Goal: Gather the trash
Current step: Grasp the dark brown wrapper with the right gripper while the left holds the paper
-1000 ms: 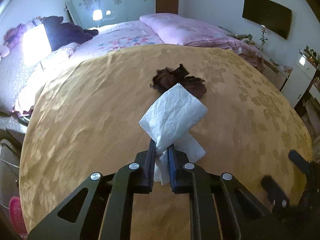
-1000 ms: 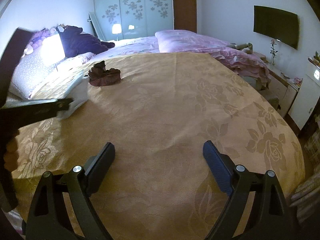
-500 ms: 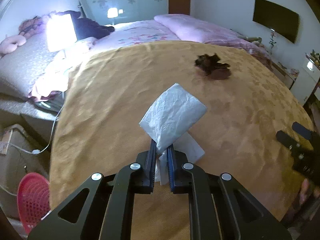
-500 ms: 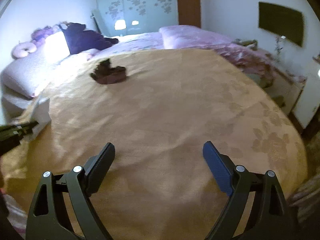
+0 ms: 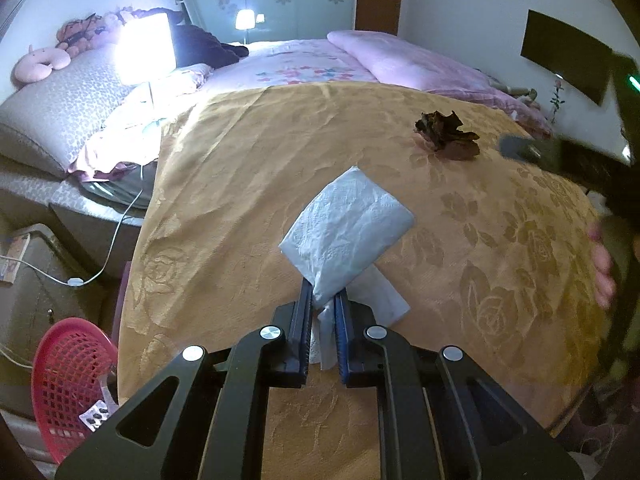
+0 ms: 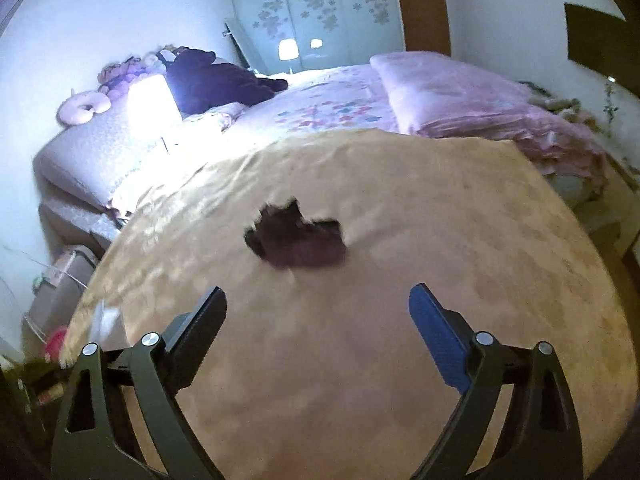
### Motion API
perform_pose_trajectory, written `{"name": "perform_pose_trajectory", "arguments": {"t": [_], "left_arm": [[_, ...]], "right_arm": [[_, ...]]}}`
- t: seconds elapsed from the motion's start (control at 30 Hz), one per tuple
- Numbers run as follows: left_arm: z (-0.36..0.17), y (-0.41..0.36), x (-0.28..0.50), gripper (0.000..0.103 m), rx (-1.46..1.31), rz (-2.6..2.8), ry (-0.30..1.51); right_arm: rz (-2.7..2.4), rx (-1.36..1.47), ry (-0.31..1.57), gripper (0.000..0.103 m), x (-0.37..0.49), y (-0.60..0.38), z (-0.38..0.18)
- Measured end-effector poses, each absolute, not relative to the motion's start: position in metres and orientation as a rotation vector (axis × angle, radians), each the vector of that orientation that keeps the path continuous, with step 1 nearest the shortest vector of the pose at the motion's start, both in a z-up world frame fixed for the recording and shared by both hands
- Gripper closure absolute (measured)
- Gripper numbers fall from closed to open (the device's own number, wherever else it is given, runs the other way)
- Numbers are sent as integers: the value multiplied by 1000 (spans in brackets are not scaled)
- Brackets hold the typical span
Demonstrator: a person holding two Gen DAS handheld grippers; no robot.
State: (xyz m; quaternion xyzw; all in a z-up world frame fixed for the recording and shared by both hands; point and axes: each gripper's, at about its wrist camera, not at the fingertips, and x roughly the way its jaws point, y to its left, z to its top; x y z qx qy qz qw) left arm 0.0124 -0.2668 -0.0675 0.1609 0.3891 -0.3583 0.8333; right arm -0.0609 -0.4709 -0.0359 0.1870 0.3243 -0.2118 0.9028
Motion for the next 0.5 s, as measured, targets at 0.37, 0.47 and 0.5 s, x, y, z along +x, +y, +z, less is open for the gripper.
{"name": "perform_pose_trajectory", "arguments": {"t": [0.37,0.47,0.5], "left_arm": [[-67,-264,13,93,334,-762,830],[-67,-264,13,93,337,-760,828],[-67,-264,13,93,337,-760,827]], "right_arm": [[-441,351,748,11,17,-492,-47],[-455,341,781,11,27,-495,-56],[-458,340,790,11,29,-496,-59]]}}
